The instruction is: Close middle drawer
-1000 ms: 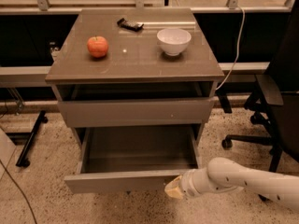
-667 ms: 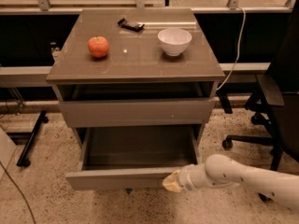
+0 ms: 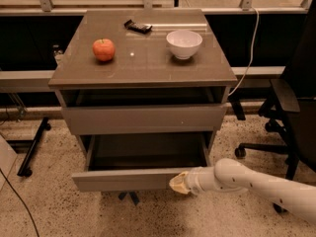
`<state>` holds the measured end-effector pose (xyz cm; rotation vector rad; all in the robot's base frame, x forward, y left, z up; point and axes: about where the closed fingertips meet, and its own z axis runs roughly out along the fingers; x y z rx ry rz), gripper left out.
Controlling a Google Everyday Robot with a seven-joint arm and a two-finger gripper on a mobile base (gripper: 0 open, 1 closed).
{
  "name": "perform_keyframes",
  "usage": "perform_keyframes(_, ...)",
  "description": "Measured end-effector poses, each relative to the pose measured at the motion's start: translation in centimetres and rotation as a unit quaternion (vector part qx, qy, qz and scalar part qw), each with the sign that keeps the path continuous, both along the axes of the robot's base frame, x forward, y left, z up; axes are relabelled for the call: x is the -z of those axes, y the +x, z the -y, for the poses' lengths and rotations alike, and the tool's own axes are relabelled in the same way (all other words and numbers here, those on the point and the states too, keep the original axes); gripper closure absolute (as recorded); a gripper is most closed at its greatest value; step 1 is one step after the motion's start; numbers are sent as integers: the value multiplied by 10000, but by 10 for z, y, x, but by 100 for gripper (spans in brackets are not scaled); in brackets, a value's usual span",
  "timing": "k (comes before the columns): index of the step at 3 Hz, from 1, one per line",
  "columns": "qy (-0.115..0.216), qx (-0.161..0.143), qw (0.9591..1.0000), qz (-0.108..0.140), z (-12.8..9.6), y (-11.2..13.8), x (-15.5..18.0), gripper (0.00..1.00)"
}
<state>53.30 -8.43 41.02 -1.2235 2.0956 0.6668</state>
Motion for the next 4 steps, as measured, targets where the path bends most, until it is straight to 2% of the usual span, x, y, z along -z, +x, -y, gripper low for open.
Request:
perform_keyframes(3, 326, -68, 9983, 474, -10, 54, -4, 100)
perform_keyframes(4, 364, -84, 9977, 561, -12, 67, -7, 86)
